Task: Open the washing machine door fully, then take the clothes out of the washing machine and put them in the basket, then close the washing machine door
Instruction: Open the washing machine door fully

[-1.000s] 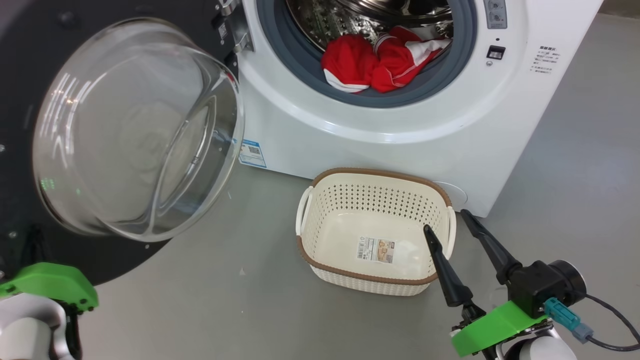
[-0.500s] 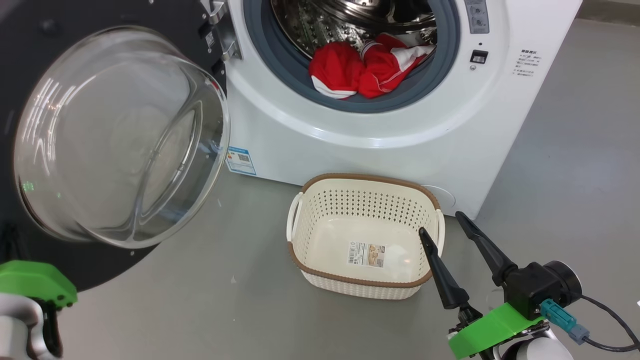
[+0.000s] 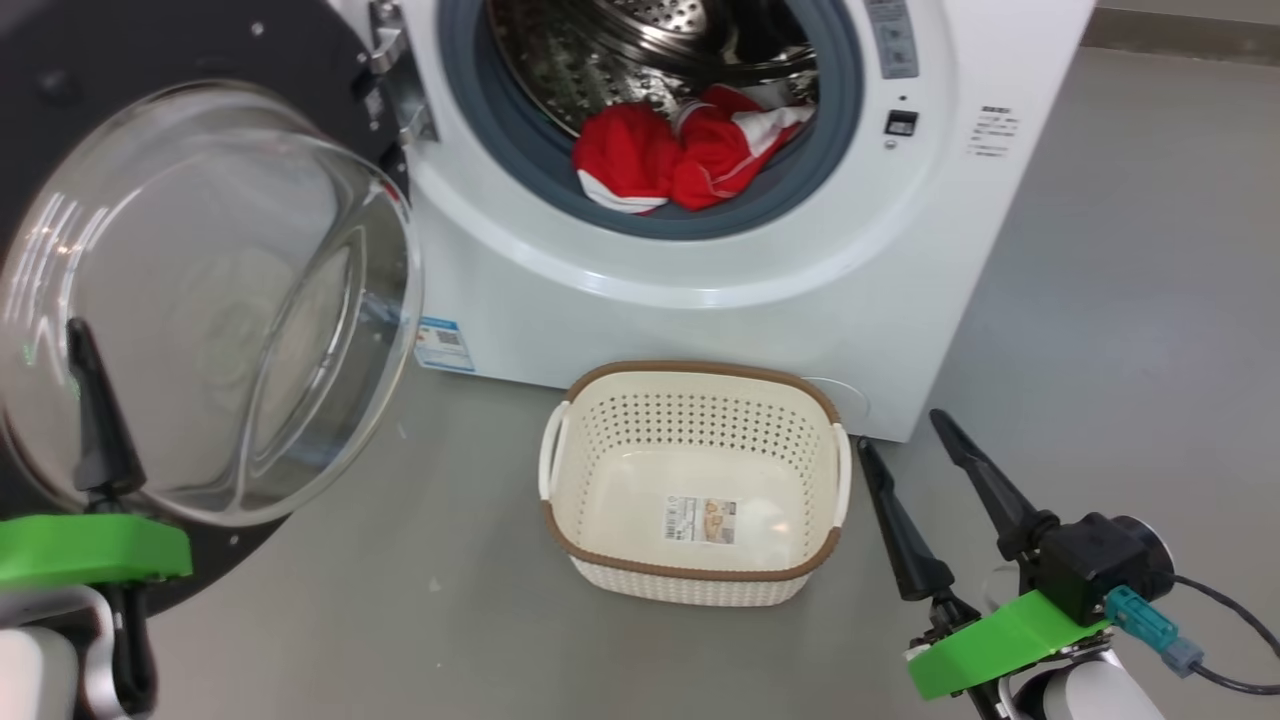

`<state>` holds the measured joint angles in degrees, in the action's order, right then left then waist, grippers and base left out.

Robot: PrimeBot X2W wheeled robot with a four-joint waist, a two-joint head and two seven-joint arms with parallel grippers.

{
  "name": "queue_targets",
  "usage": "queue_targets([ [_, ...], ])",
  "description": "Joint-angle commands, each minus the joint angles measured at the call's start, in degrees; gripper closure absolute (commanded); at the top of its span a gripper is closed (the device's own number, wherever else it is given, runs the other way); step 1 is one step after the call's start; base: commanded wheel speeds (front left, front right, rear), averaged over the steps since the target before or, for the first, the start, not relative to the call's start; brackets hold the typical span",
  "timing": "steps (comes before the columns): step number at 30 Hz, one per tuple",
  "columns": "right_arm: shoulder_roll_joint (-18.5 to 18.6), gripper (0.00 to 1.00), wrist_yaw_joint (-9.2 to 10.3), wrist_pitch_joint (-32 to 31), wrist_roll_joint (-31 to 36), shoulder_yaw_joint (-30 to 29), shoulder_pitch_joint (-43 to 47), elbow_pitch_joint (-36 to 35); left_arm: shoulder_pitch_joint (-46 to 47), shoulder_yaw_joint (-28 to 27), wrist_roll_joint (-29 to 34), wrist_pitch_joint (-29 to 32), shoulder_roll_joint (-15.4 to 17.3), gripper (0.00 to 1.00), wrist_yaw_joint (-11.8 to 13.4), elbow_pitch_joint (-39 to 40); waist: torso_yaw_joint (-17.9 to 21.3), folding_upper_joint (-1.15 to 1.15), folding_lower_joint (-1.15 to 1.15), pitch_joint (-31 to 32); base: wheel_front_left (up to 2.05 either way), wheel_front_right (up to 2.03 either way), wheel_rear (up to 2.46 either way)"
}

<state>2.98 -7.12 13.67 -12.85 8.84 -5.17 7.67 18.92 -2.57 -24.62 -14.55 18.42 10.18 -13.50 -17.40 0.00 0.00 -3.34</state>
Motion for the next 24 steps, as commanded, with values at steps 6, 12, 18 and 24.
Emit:
queue_targets([
  [6, -0.11, 0.00, -0.36, 1.06, -0.45, -0.34, -2.63, -0.35, -2.39, 1.34, -0.16, 3.70, 1.13, 0.00, -1.30, 12.72, 3.95, 0.00, 0.00, 0.83, 0.00, 0.00, 0.00],
  [12, -0.11, 0.00, -0.36, 1.24, -0.23, -1.59, -3.43, -0.02, -4.25, 5.06, -0.32, 6.72, 0.26, 0.00, -2.48, 19.08, 7.62, 0.00, 0.00, 0.62, 0.00, 0.00, 0.00],
  [18, -0.11, 0.00, -0.36, 1.28, 0.44, -2.75, -3.94, 0.55, -6.82, 8.68, -0.01, 10.06, -0.56, 0.00, -2.69, 19.93, 11.72, 0.00, 0.00, 0.63, 0.00, 0.00, 0.00],
  [24, -0.11, 0.00, -0.36, 1.06, 0.61, -4.11, -4.25, 1.59, -9.84, 10.06, 0.24, 9.59, -1.97, 0.00, -1.70, 20.54, 15.59, 0.00, 0.00, 1.12, 0.00, 0.00, 0.00],
])
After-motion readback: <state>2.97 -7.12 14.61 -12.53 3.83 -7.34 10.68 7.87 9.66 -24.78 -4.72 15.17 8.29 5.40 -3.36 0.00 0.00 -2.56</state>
